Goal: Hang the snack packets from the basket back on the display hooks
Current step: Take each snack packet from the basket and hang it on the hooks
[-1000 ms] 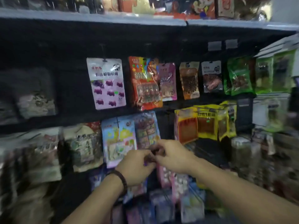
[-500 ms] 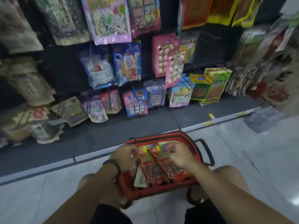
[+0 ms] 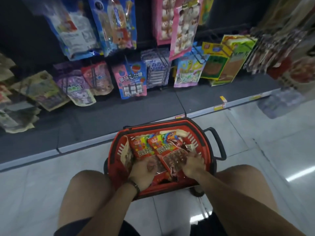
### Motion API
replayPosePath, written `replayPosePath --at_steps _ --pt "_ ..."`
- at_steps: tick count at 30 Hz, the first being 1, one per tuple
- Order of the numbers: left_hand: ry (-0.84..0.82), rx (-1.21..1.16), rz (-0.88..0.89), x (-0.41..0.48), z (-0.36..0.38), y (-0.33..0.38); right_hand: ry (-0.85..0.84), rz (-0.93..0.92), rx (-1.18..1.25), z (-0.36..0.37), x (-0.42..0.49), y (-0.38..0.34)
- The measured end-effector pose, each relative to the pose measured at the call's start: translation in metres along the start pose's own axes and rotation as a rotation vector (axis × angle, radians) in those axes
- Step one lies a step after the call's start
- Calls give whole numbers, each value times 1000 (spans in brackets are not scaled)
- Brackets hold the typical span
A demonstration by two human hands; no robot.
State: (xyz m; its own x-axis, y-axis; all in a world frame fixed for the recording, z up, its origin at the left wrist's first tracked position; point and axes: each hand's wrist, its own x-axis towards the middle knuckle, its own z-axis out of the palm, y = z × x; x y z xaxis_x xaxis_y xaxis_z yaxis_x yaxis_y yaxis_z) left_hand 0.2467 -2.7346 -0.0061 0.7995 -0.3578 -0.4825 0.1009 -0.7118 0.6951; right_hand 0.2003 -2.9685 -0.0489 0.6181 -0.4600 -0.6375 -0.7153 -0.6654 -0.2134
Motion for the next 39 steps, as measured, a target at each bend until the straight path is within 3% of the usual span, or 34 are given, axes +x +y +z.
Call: replayPosePath --at_steps 7,12,16,21,26,32,35,39 --pt "-29 77 -45 17 12 -8 -95 179 349 22 46 8" --pt "-62 114 -63 18 17 -13 -178 221 461 62 96 34" --pt "-52 94 -72 19 20 -13 -219 122 477 23 45 5" --pt "-55 37 -102 15 14 -10 -147 158 794 6 24 -2" --pt "-7 -170 -169 2 4 -3 -139 -13 1014 -6 2 5" --pt "90 -587 -166 -25 -6 25 -224 -294 1106 -39 -49 3" --pt "93 -752 -103 -38 -27 51 -212 -402 1091 -61 -70 -2" --pt "179 -765 92 -41 -64 92 -155 -505 1048 -105 -98 -18"
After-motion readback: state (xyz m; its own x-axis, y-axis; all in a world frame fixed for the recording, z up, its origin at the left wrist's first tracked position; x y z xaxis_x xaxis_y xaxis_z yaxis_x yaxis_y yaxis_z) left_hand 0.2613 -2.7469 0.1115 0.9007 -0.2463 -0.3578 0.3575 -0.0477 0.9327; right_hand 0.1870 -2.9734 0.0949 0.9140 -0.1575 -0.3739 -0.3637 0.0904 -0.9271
